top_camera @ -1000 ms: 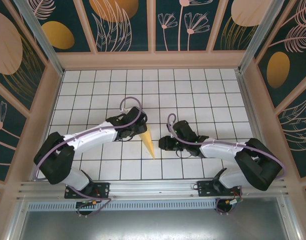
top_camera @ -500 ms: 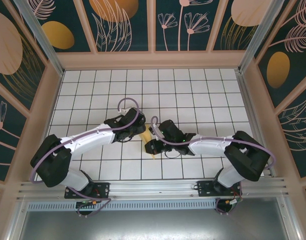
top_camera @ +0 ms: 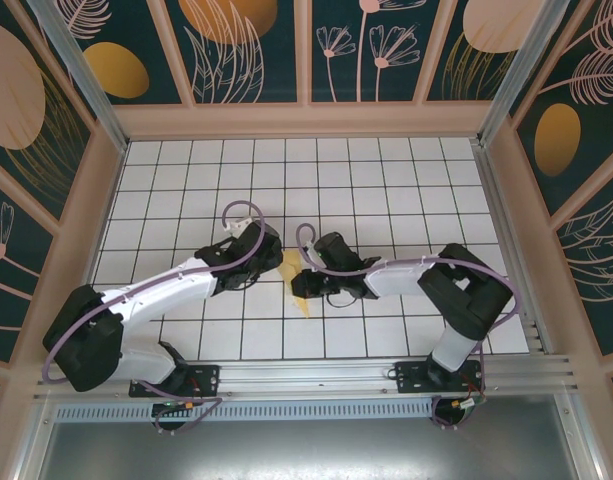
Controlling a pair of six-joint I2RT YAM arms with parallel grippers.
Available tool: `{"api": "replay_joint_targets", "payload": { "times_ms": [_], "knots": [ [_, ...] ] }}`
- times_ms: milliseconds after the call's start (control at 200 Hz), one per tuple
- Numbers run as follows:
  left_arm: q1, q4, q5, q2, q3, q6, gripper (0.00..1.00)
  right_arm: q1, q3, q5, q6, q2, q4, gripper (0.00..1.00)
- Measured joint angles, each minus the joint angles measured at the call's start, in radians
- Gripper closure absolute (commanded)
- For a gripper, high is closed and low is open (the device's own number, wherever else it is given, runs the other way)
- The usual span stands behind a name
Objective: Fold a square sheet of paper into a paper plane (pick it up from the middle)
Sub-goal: Fold the wing for the fifth time at the center of the table.
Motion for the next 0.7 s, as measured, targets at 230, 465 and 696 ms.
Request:
{"api": "replay_joint_targets", "payload": {
  "times_ms": [230, 465, 696],
  "knots": [
    [0.000, 0.070, 0.036, 0.019, -0.006, 0.025, 0.66, -0.042, -0.049, -0.046, 0.035, 0.047, 0.067, 0.90],
    [0.000, 0.142, 0.130, 0.114, 0.005, 0.067, 0.65, -0.046, -0.068, -0.055, 0.045, 0.047, 0.108, 0.89],
    [0.047, 0.293, 0.304, 0.229, 0.013, 0.091, 0.66, -0.046, -0.074, -0.053, 0.045, 0.046, 0.116, 0.89]
  ]
}}
